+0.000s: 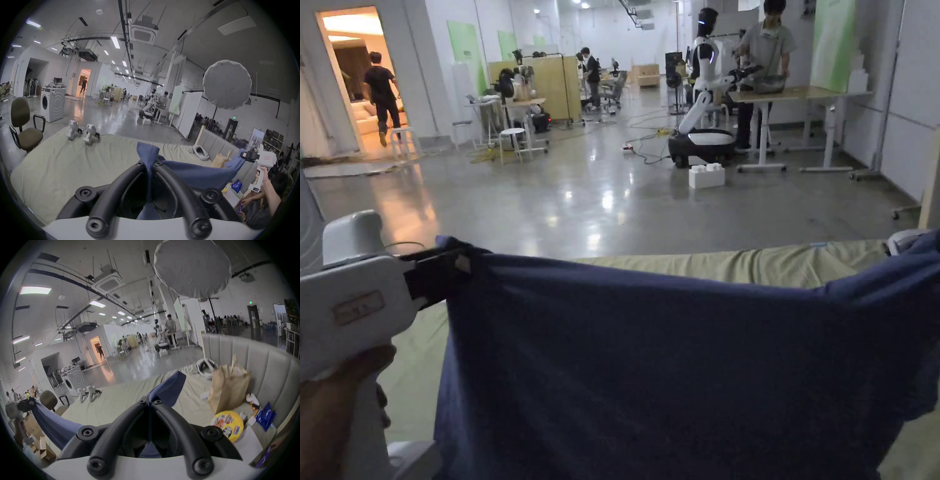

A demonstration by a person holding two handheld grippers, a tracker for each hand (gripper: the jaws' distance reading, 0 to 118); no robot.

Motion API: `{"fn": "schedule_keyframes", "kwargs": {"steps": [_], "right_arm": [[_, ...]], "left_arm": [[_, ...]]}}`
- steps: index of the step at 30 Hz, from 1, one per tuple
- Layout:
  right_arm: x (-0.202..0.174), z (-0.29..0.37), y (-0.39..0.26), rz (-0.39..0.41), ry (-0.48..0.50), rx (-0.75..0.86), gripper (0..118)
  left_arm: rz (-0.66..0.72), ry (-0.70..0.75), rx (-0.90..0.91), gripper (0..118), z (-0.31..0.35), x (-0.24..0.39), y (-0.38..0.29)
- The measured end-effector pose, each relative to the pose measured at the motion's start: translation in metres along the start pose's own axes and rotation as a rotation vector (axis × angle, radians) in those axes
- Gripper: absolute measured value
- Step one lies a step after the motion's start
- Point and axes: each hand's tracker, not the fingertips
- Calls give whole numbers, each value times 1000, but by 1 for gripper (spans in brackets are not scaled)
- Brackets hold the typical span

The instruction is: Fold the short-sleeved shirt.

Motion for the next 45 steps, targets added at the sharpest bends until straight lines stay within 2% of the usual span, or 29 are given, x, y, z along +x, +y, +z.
{"fn": "schedule_keyframes", "kwargs": {"steps": [5,9,13,22,25,34,39,45], "right_arm": [[-34,1,55,127,-28,87,4],[-49,-1,96,131,-38,127,4],[-79,5,129,190,-72,185,4],[-126,-5,197,253,-110,288,4],[-128,-20,208,286,-141,310,4],[-138,-77,228,310,-186,336,4],[-140,-111,233,287,-189,334,4],[-150,-149,250,353,-229,348,4]], "left_arm": [[-3,-18,77,6,4,5,42],[-40,16,113,6,4,8,68],[-57,49,170,6,4,11,94],[-111,115,269,6,-18,18,155],[-148,143,269,6,-32,17,164],[-170,168,252,6,-99,11,170],[-148,196,243,6,-132,3,174],[-168,219,237,6,-170,-6,182]]}}
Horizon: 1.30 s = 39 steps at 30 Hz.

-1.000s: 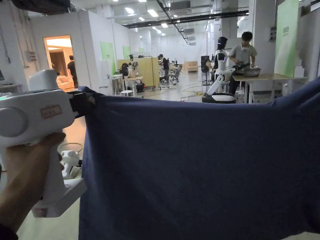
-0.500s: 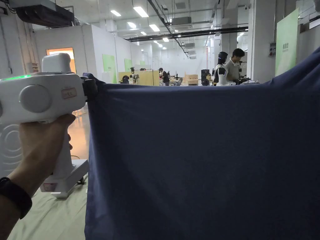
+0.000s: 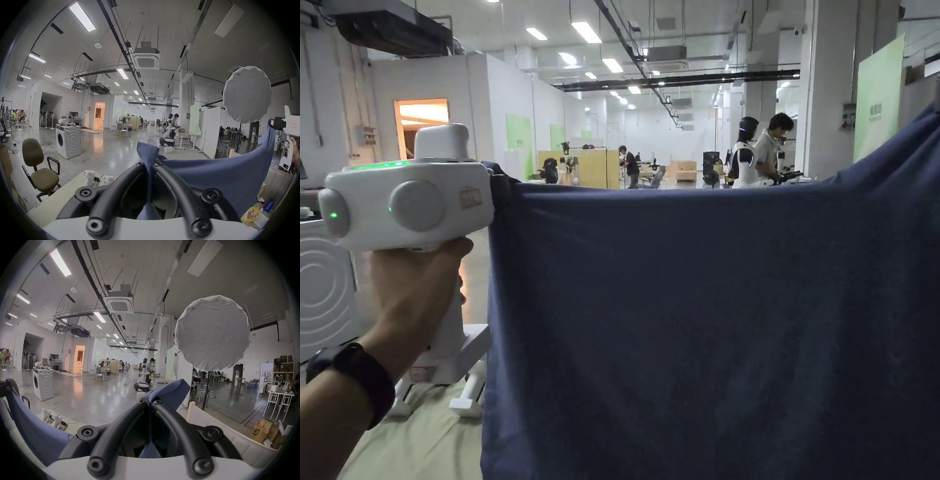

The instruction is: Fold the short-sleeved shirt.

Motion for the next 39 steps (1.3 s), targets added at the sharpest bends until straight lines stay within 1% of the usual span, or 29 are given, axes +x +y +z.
{"fn": "schedule_keyframes", "kwargs": {"steps": [3,6,11,15,17,19,20,25,26,27,29,33,35,37,38,39], "right_arm": [[-5,-19,12,-11,-9,16,4],[-11,-38,21,-17,-20,33,4],[-29,-67,22,35,-58,29,4],[-38,-84,4,45,-54,5,4],[-43,-88,-10,68,-56,6,4],[-44,-95,-24,53,-49,-7,4],[-44,-99,-34,31,-26,-40,4],[-50,-94,-96,30,7,-119,4],[-52,-92,-111,53,0,-157,4],[-53,-87,-124,51,2,-173,4],[-53,-73,-149,25,26,-196,4],[-46,-42,-195,-76,86,-250,4],[-42,-15,-222,-94,109,-269,4],[-37,15,-247,-72,131,-293,4],[-34,31,-259,-73,133,-296,4],[-29,51,-273,-55,150,-309,4]], "left_arm": [[-20,17,6,6,-21,4,5],[-71,37,9,6,-39,10,6],[-51,50,-2,6,-79,12,6],[-44,48,-14,6,-102,11,-6],[-7,51,-32,6,-111,9,-18],[12,44,-47,6,-116,7,-36],[26,46,-62,6,-118,6,-48],[49,12,-205,6,-126,3,-120],[70,-5,-223,6,-124,1,-137],[92,-13,-245,6,-122,0,-152],[134,-15,-293,6,-112,-5,-187],[160,-11,-349,6,-75,-9,-246],[172,-11,-406,6,-59,-18,-278],[171,-28,-422,6,-30,-22,-303],[158,-30,-434,6,-14,-23,-313],[147,-50,-451,6,6,-25,-323]]}}
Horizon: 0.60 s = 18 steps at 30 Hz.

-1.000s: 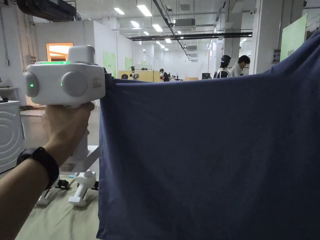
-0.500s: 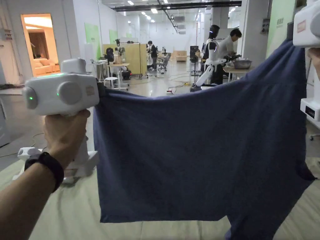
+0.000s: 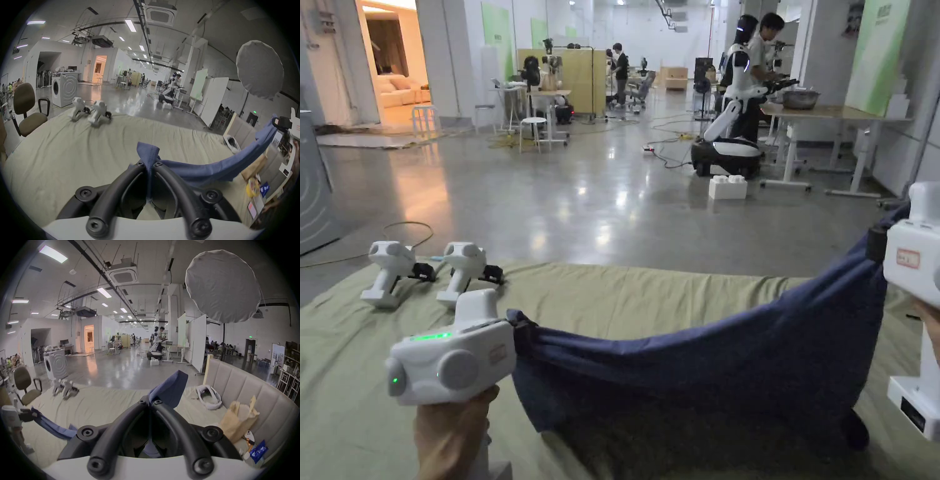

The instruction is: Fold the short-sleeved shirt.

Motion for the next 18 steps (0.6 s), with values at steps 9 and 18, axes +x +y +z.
{"fn": "schedule_keyframes", "kwargs": {"steps": [9,18], "right_arm": [[28,156,-155,-139,21,-135,4],[36,286,-223,-232,45,-246,4]], "left_arm": [[90,-76,2,6,139,-18,-125],[53,-74,-121,6,229,-32,-195]]}}
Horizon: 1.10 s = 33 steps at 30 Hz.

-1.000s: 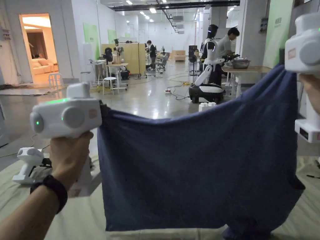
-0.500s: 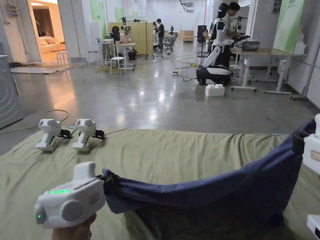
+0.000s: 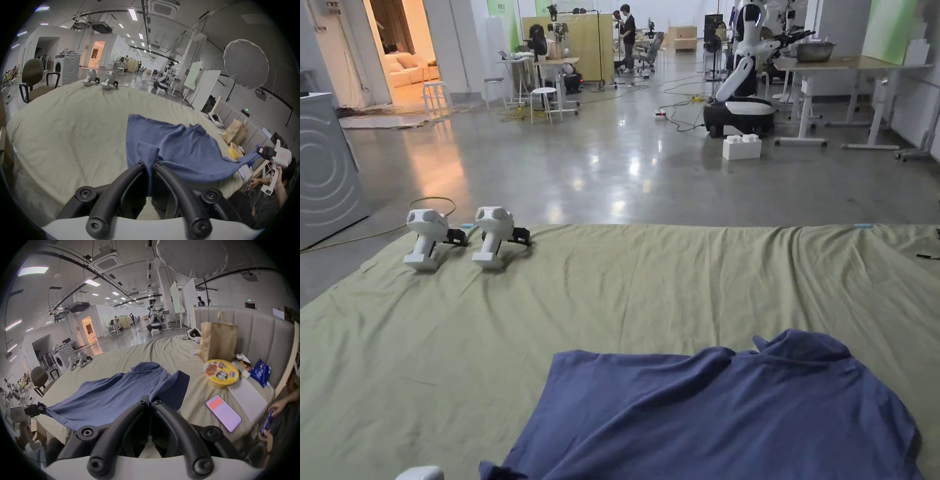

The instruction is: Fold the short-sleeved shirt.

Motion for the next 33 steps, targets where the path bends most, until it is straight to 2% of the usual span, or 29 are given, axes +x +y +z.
{"fn": "schedule_keyframes", "kwargs": {"steps": [7,9,13,15,16,17,18,19,20,21,22,23,24,26,27,30,33], "right_arm": [[3,42,-26,-12,-18,-67,4],[7,33,-34,-12,-23,-117,4],[14,-10,-27,-107,9,-193,4],[15,-31,-29,-106,-1,-206,4],[16,-40,-29,-103,-6,-217,4],[16,-51,-29,-106,-11,-226,4],[39,-66,-39,-114,-6,-234,4],[48,-77,-43,-120,0,-251,4],[52,-87,-43,-134,9,-269,8],[55,-96,-42,-132,10,-280,19],[55,-98,-44,-118,11,-294,37],[57,-101,-45,-106,11,-306,68],[60,-102,-46,-72,4,-313,79],[58,-91,-47,0,-36,-249,80],[58,-83,-45,12,-22,-221,80],[55,-54,-37,17,-3,-152,80],[45,-22,-27,26,1,-60,82]], "left_arm": [[-37,23,-89,6,19,-5,-34],[-29,23,-145,6,8,-13,-41],[-35,19,-204,6,-9,-20,-47],[-33,20,-228,8,-16,-21,-47],[-28,31,-257,20,-20,-23,-46],[-27,66,-266,59,-26,-26,-45],[-8,73,-311,90,-29,-31,-44],[20,53,-311,94,-31,-37,-43],[47,54,-305,93,-32,-41,-41],[59,70,-300,93,-31,-45,-39],[69,87,-284,96,-27,-47,-37],[70,100,-263,100,-23,-48,-35],[72,109,-230,103,-17,-50,-32],[77,128,-194,104,0,-49,-23],[58,136,-133,104,12,-46,-18],[-13,175,-2,105,45,-31,-1],[-75,158,123,111,77,-8,14]]}}
